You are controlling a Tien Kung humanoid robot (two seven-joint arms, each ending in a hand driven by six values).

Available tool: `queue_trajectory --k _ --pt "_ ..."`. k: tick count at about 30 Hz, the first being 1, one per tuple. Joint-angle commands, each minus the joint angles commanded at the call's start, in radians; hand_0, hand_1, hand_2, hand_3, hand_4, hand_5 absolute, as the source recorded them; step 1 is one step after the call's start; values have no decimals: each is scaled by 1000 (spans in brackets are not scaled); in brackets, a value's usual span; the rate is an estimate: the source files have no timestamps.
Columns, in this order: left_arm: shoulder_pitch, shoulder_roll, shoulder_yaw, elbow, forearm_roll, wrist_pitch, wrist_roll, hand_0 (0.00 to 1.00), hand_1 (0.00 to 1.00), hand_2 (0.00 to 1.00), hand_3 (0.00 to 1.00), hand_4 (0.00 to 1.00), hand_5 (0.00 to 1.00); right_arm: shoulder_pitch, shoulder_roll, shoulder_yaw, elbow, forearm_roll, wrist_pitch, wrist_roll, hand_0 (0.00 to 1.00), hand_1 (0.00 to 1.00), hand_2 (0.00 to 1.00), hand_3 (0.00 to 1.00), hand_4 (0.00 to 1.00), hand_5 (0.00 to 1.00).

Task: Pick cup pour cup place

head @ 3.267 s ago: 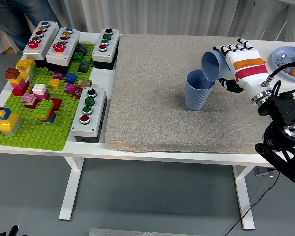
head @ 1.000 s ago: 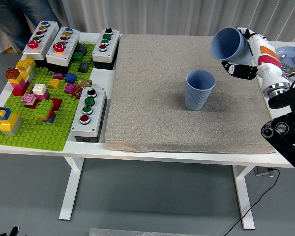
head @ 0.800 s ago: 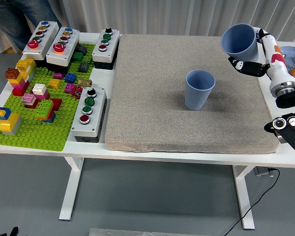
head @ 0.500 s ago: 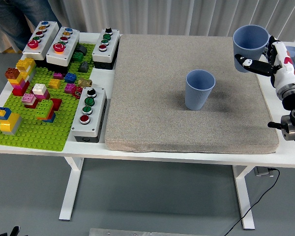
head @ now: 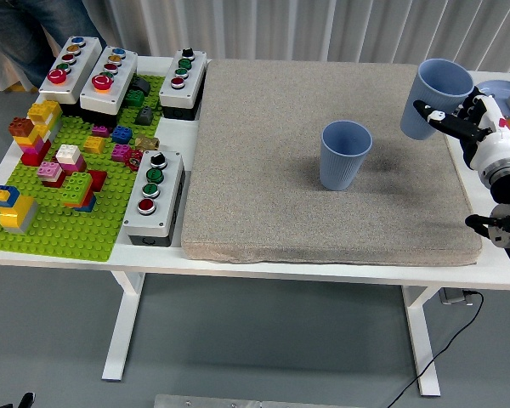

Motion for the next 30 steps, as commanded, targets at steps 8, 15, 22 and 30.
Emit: queue_trajectory --k 8,15,22,30 --pt "0 0 5 0 -2 -1 0 712 652 731 655 467 985 -43 -8 -47 -18 -37 -19 18 929 731 596 657 715 187" --pt "-2 -1 6 0 -1 -1 0 712 652 731 655 466 985 -62 12 -69 -66 -30 -10 83 924 731 594 657 712 192" --pt "-8 -2 10 0 -2 -3 0 711 652 731 655 466 985 -60 32 -68 -110 -22 -5 160 923 731 595 658 712 194" --pt "-10 -2 13 0 -2 -4 1 710 653 732 656 465 985 -64 40 -75 -151 -29 -2 187 922 732 594 656 710 193"
